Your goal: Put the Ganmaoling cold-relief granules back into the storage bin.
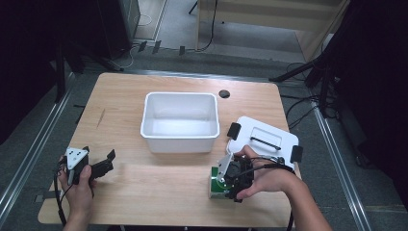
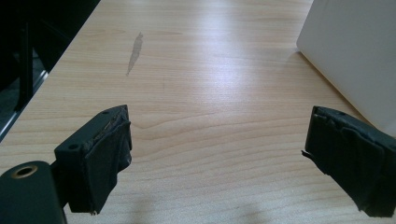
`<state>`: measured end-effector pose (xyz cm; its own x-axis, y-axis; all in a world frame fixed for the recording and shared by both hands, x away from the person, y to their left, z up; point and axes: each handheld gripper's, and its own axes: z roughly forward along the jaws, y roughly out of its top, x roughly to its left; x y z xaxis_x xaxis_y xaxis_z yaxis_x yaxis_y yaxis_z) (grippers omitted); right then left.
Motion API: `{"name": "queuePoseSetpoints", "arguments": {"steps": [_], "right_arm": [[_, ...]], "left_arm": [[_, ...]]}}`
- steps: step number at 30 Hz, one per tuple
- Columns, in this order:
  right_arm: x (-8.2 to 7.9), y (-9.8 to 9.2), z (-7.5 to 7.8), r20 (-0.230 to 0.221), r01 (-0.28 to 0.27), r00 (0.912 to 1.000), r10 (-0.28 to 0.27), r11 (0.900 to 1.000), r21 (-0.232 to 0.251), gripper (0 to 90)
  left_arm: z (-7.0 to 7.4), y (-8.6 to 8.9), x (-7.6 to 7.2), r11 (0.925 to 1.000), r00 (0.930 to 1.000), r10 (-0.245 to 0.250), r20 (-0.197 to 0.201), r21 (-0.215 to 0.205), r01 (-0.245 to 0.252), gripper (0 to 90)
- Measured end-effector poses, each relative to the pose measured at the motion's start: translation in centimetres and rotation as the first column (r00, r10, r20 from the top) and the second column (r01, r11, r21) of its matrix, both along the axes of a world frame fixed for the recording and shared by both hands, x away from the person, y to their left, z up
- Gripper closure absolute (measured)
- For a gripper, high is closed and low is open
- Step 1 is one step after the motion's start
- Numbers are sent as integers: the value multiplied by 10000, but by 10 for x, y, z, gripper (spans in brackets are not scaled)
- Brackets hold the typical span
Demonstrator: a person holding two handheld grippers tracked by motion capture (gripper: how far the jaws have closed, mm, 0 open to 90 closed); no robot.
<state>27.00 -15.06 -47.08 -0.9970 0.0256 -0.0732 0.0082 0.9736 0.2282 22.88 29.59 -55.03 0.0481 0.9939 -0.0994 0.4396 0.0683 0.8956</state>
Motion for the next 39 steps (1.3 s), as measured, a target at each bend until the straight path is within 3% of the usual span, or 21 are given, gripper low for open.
{"name": "queuePoseSetpoints", "arguments": {"steps": [8, 23, 31, 39], "right_arm": [[3, -4, 17, 246, -78, 9997, 71, 9996, 287, 160], [18, -6, 59, 431, -155, 9990, 140, 9992, 364, 160], [26, -5, 80, 303, -262, 9992, 249, 9988, 409, 161], [31, -3, 100, 575, -332, 9979, 303, 9982, 507, 161]], "left_arm": [[0, 0, 0, 10000, 10000, -4, -3, -2, 4, 81], [0, 0, 0, 10000, 10000, 12, -13, -19, -12, 81], [0, 0, 0, 10000, 10000, 23, -31, -43, -23, 81], [0, 0, 0, 10000, 10000, 39, -30, -53, -39, 81]]}}
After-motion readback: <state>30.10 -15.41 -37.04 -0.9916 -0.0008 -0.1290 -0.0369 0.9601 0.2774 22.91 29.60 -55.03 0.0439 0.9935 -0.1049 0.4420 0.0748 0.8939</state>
